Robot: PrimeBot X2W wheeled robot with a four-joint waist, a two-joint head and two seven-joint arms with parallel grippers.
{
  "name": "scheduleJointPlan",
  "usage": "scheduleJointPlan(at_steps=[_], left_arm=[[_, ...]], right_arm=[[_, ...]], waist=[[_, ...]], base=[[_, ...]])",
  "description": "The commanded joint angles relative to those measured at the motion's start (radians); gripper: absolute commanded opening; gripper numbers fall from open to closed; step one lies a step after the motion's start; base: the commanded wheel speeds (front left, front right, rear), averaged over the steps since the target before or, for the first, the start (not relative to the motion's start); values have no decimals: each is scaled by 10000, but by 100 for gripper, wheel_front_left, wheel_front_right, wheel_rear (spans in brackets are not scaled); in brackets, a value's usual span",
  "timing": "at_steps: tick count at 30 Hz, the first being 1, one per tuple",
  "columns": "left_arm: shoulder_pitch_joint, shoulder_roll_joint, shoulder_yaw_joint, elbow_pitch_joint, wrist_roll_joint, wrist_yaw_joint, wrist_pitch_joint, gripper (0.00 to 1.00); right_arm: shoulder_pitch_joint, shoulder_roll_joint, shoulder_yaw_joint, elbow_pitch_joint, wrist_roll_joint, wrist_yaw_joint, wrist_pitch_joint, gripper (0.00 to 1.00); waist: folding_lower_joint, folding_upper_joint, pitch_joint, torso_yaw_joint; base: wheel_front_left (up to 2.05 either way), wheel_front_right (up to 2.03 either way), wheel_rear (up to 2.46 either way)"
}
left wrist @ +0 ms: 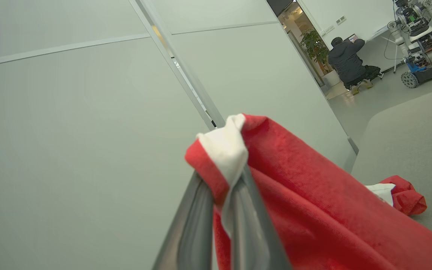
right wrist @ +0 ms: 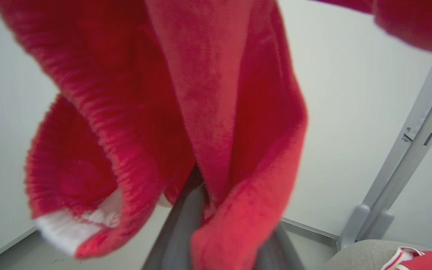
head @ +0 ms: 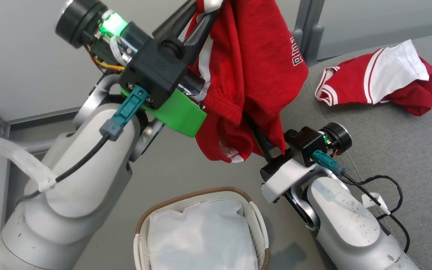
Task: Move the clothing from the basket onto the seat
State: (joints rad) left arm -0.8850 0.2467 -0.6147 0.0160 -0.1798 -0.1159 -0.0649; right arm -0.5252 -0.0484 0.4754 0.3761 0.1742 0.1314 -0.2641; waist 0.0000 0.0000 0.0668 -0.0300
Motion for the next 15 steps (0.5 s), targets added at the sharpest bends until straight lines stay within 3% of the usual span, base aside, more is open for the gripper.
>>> scheduleJointPlan(at_steps=[1,7,8,9,10,11,12,15], left_arm=[[345,70,22,103,-123,86,-79,0],[1531,251,199,653,-675,319,-366,0],[1760,281,273,787,-833,370,-474,13],[1971,304,336,920,-985,406,-555,38],[2217,324,403,1095,-1092,445,-700,45],[2399,331,446,1238,-1165,480,-816,67],[2627,315,482,1451,-1287,497,-965,97],[3177,174,566,1986,-1619,581,-1363,100]], right_arm=[[35,-38,-106,-51,-87,-14,-5,0],[429,-33,-419,-433,-96,-14,-4,0],[494,-38,-463,-521,-91,-14,-5,0],[558,-38,-500,-598,-77,-14,-4,0],[643,-38,-550,-691,-61,-14,-5,0],[700,-36,-580,-759,-57,-14,-5,0],[756,-35,-627,-844,-77,-14,-5,0],[920,-35,-745,-1049,-127,-14,-5,0]], waist=[[0,0,-13,50],[0,0,-18,64],[0,0,-21,56],[0,0,-22,47],[0,0,-20,37],[0,0,-21,31],[0,0,-25,24],[0,0,-37,1]], base=[[0,0,0],[0,0,0],[0,0,0],[0,0,0],[0,0,0],[0,0,0],[0,0,0],[0,0,0]])
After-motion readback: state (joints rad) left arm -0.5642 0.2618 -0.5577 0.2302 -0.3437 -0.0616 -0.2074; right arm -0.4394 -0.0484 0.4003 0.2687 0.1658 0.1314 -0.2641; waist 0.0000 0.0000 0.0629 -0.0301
